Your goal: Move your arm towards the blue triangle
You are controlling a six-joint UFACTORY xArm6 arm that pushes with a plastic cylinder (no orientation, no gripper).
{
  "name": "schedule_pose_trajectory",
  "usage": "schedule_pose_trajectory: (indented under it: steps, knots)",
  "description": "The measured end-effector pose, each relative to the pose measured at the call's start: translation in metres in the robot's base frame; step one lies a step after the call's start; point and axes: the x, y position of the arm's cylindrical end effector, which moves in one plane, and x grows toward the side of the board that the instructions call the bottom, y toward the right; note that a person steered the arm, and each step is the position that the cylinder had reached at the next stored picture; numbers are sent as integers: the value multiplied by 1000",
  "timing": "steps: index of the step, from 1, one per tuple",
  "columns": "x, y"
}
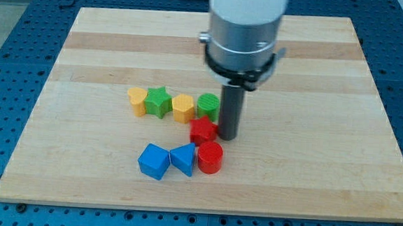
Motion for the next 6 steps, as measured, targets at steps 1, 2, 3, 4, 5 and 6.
schedule_pose_trajectory:
  steps: [1,2,3,4,5,6]
  knots:
    - [0,-21]
    - [3,8]
    - [20,44]
    - [55,47]
    - [78,27]
    - [84,-11]
